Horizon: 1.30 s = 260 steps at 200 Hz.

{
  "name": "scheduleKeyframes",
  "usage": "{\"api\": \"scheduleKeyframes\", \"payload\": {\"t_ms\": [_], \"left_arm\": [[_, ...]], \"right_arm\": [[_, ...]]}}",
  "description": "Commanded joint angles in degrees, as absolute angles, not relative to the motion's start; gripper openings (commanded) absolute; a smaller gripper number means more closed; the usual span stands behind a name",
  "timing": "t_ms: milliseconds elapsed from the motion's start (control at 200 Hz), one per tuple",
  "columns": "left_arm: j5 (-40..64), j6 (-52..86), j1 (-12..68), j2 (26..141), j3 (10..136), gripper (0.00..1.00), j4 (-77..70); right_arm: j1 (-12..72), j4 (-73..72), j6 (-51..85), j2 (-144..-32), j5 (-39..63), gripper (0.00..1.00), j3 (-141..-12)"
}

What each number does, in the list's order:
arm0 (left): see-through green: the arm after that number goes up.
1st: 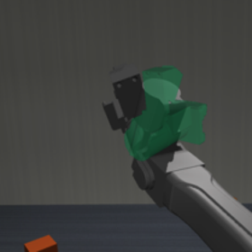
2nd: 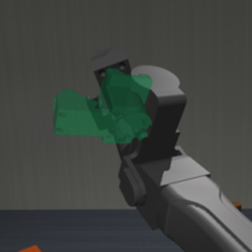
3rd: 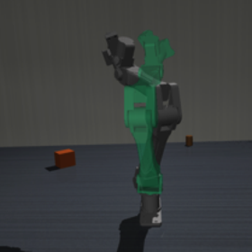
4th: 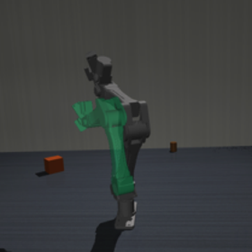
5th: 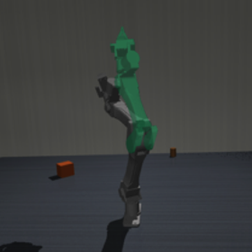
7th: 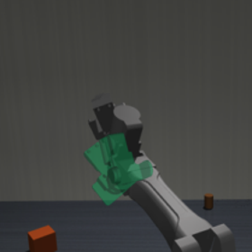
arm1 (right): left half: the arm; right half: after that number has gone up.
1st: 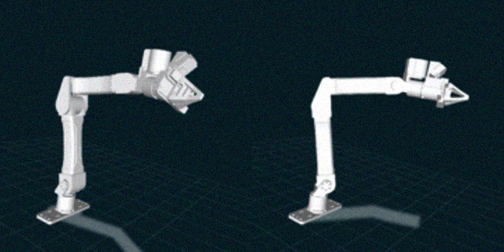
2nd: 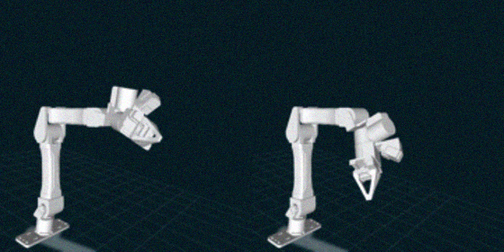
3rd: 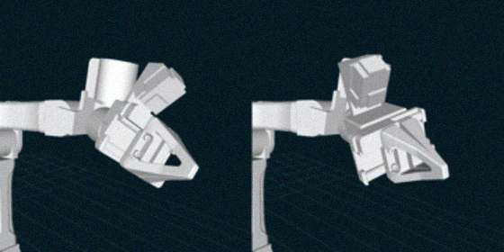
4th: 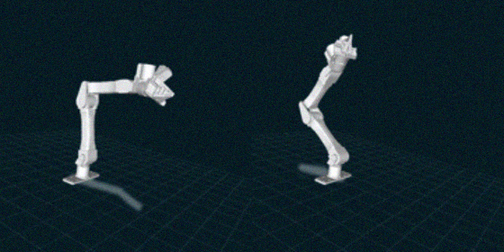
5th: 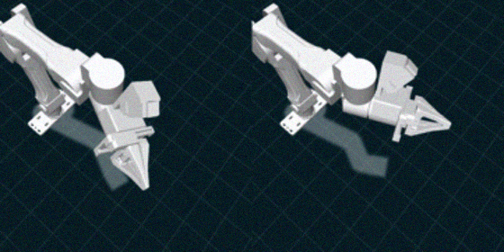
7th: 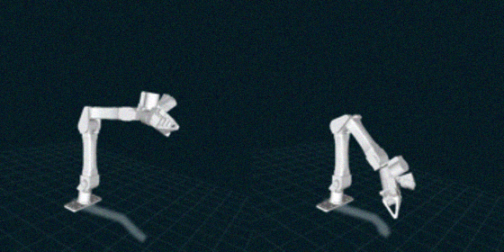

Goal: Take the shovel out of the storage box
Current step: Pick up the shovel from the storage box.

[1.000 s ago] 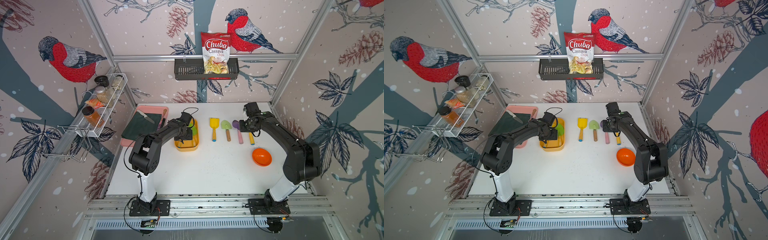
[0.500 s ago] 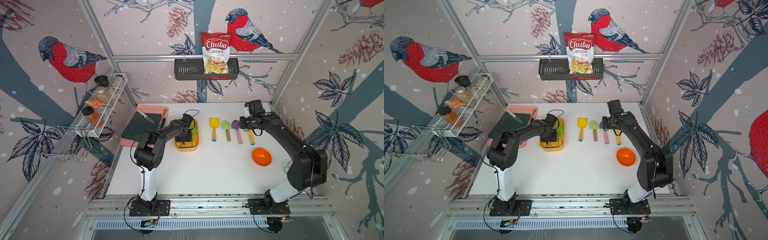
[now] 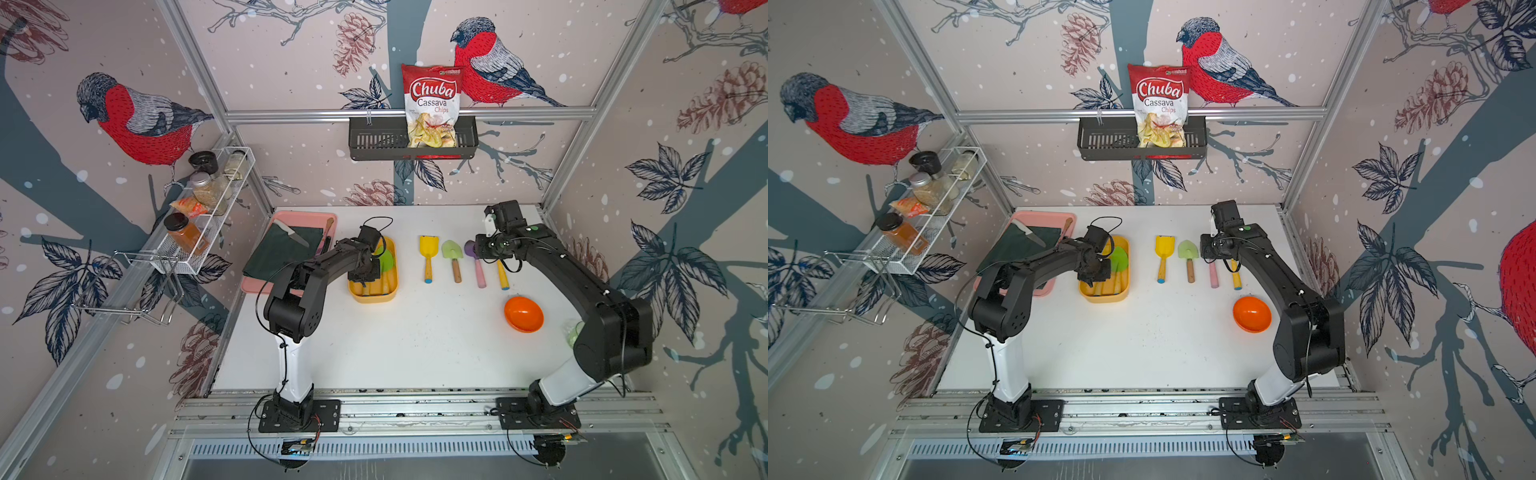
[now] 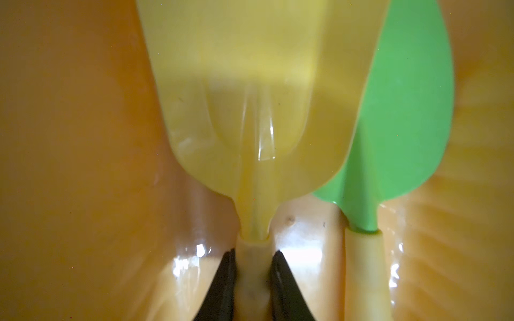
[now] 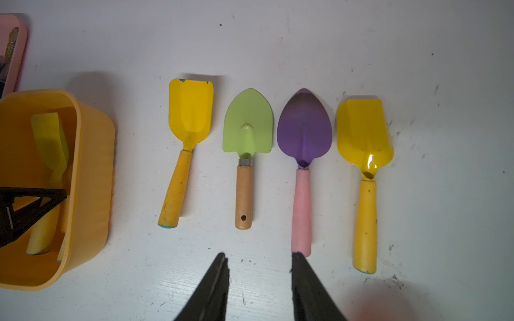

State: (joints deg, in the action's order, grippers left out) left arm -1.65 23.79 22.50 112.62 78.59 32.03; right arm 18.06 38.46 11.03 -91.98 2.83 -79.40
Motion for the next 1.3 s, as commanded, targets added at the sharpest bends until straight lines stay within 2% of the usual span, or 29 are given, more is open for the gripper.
{"api": "scheduleKeyframes", "payload": {"t_ms": [0,100,175,400,525,565,620,645,745,1045,1296], "left_arm": [[0.37,23.69,21.90,109.85,78.29,0.07,30.64],[4.54,24.51,20.92,106.18,75.96,0.03,26.59],[13.79,26.92,18.88,102.13,71.48,0.00,18.41],[32.81,38.25,16.12,91.07,61.36,0.00,-8.75],[38.70,48.94,15.79,86.59,55.33,0.00,-27.24],[40.27,52.41,15.74,85.93,53.80,0.00,-32.76],[42.03,58.26,15.81,85.47,51.43,0.00,-41.98],[42.70,61.39,15.74,85.49,50.37,0.00,-46.26],[44.22,67.72,15.75,85.75,48.95,0.00,-54.82],[43.79,70.36,15.73,84.74,45.86,0.00,-59.04],[43.56,70.48,15.75,84.32,43.76,0.00,-60.16]], "right_arm": [[18.74,36.19,11.59,-92.36,5.46,0.41,-79.80],[19.95,34.44,11.34,-92.08,8.95,0.41,-79.48],[21.35,31.49,11.42,-91.36,14.80,0.43,-78.58],[24.70,16.26,18.09,-91.90,39.57,0.53,-76.16],[28.56,8.61,21.78,-93.68,47.32,0.58,-76.76],[29.88,6.99,22.29,-94.30,49.01,0.61,-77.62],[31.36,3.87,24.15,-95.19,51.18,0.72,-78.24],[31.95,2.52,25.16,-95.55,51.88,0.74,-78.46],[34.18,0.27,26.79,-97.20,52.97,0.73,-80.32],[36.47,-1.45,27.92,-100.44,52.70,0.70,-81.89],[36.29,-2.02,29.60,-102.94,53.62,0.57,-83.71]]}}
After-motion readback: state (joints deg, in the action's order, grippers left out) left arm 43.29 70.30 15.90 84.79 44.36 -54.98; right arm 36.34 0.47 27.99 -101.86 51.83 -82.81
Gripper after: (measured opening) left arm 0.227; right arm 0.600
